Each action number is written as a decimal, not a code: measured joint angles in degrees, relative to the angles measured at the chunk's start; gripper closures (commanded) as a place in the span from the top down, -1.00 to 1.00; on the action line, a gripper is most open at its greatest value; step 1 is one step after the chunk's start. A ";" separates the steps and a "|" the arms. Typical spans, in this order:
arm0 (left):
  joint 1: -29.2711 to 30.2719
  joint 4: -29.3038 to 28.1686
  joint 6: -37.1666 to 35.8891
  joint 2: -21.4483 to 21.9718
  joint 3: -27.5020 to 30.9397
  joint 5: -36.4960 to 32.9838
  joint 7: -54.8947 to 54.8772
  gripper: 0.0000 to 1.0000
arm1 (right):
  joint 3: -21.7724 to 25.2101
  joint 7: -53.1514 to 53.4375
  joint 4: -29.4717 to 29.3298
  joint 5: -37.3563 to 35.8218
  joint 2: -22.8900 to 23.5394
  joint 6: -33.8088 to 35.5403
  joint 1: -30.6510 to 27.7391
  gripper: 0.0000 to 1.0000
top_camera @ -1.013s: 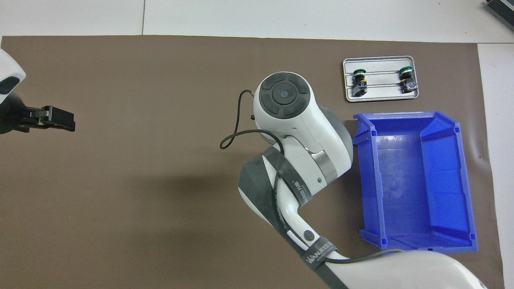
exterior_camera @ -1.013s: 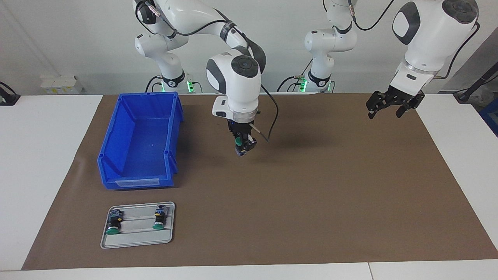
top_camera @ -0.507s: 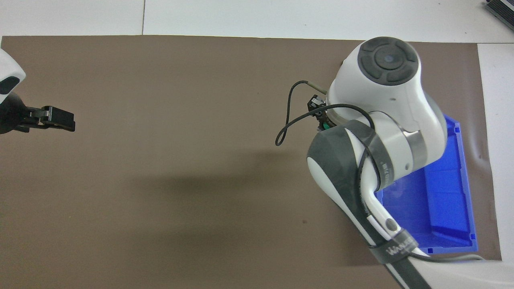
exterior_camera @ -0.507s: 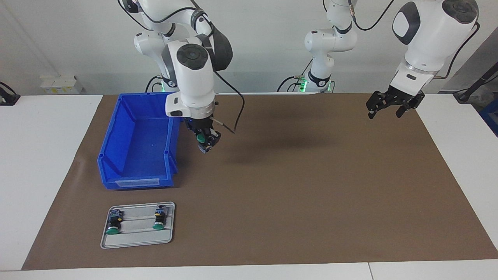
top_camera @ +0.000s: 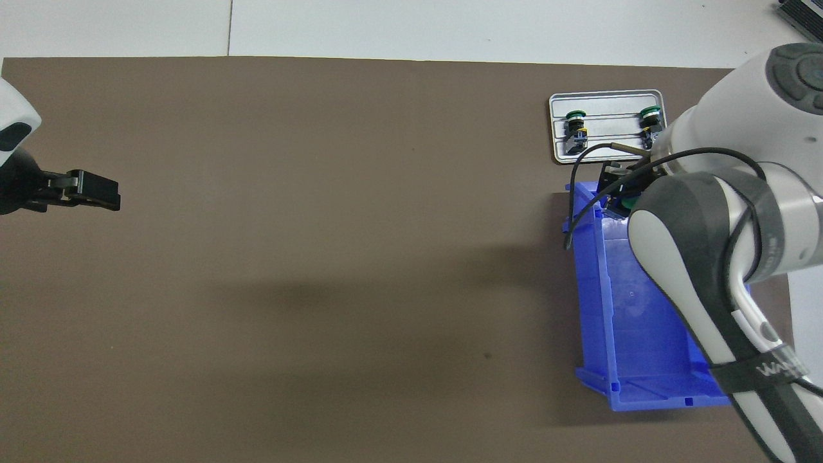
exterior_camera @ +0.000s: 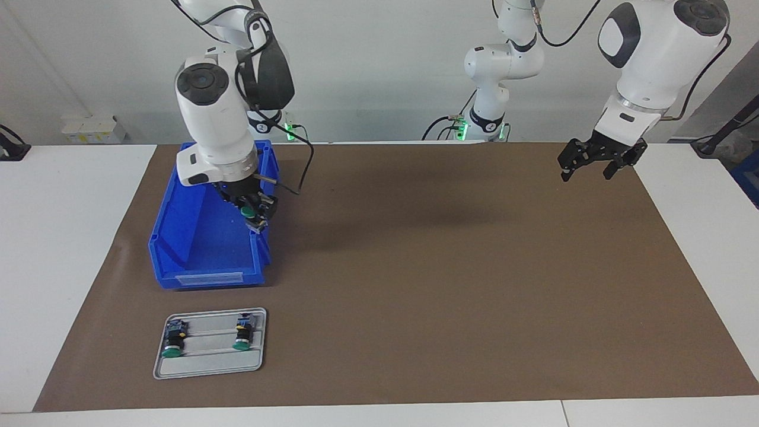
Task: Place and press button with both arms
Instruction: 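Lower the button into the blue bin and open the right gripper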
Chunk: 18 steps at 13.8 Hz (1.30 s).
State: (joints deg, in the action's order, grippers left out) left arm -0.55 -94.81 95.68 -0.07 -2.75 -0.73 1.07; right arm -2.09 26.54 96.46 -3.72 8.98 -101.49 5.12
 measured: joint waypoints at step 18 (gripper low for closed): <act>0.00 0.00 0.00 0.00 0.00 0.00 0.00 1.00 | -0.13 -29.73 22.78 0.43 0.92 -29.83 -8.82 -1.00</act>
State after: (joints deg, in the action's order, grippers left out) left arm -0.55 -94.81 95.68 -0.07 -2.75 -0.73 1.07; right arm -2.23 -3.19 119.23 -3.29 9.90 -131.33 -3.70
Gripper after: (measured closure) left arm 0.000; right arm 0.656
